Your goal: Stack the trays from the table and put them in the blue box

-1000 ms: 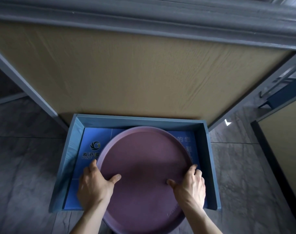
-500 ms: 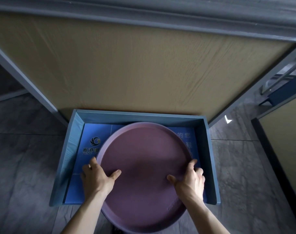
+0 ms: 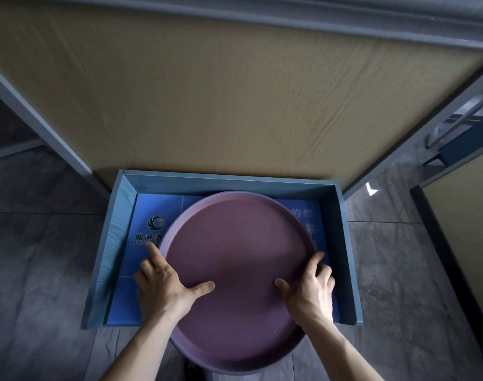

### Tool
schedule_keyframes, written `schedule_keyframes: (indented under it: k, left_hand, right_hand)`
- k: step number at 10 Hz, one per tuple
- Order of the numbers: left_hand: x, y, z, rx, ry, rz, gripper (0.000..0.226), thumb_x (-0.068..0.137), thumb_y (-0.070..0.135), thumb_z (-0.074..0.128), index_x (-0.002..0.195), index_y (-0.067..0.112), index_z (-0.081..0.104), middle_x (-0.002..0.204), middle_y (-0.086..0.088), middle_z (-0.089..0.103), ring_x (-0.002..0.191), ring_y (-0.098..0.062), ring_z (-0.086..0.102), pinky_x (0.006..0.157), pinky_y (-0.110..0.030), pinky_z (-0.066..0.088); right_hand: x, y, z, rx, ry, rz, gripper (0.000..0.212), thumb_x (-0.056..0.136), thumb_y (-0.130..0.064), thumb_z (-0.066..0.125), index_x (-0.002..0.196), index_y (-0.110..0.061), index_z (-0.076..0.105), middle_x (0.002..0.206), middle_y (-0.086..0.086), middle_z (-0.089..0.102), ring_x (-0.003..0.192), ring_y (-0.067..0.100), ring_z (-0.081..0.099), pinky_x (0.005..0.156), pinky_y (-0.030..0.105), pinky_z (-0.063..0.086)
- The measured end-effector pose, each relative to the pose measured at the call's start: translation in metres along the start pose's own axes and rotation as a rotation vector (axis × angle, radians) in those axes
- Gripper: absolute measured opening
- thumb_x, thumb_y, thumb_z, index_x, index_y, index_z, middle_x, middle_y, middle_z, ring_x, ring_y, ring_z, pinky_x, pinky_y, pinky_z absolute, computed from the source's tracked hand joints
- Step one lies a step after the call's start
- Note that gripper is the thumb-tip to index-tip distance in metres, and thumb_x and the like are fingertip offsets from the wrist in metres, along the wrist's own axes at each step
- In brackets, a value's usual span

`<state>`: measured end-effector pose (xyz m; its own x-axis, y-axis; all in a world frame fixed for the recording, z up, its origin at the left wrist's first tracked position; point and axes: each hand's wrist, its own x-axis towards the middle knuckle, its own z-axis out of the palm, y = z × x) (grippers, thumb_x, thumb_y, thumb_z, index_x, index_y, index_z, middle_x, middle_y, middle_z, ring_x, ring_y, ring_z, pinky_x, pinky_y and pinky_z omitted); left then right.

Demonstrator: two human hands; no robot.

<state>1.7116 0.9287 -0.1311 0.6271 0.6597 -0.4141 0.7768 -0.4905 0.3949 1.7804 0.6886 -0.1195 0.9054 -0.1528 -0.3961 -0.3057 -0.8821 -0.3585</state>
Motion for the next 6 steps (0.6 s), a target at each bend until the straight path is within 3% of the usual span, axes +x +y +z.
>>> schedule_keyframes:
  k: [2, 4, 6]
  left_hand:
    - [-0.017, 0.008, -0.009, 0.169, 0.052, 0.049, 0.155, 0.046, 0.085, 0.070, 0.155, 0.014, -0.014, 0.152, -0.018, 0.027, 0.135, -0.038, 0.036, 0.106, -0.047, 0.037]
    - [-0.049, 0.034, -0.034, 0.231, 0.091, 0.250, 0.125, 0.060, 0.090, 0.051, 0.158, 0.028, 0.004, 0.165, -0.010, 0.014, 0.148, -0.034, 0.021, 0.118, -0.048, 0.023]
    - [-0.080, 0.074, -0.082, 0.212, 0.109, 0.367, 0.113, 0.066, 0.089, 0.043, 0.158, 0.031, 0.009, 0.165, -0.002, 0.018, 0.151, -0.028, 0.018, 0.120, -0.044, 0.021]
  right_hand:
    - [-0.011, 0.001, -0.013, -0.162, 0.007, -0.060, 0.115, 0.081, -0.069, 0.055, 0.156, -0.010, -0.009, 0.161, 0.014, 0.016, 0.142, 0.035, 0.027, 0.112, 0.045, 0.035]
    - [-0.025, -0.013, -0.055, -0.215, -0.063, -0.234, 0.105, 0.078, -0.084, 0.035, 0.158, -0.024, 0.002, 0.167, 0.008, -0.004, 0.154, 0.027, -0.002, 0.125, 0.041, 0.011]
    - [-0.046, -0.032, -0.116, -0.191, -0.075, -0.335, 0.099, 0.079, -0.081, 0.040, 0.158, -0.029, 0.010, 0.168, 0.005, 0.004, 0.154, 0.025, 0.005, 0.124, 0.040, 0.015]
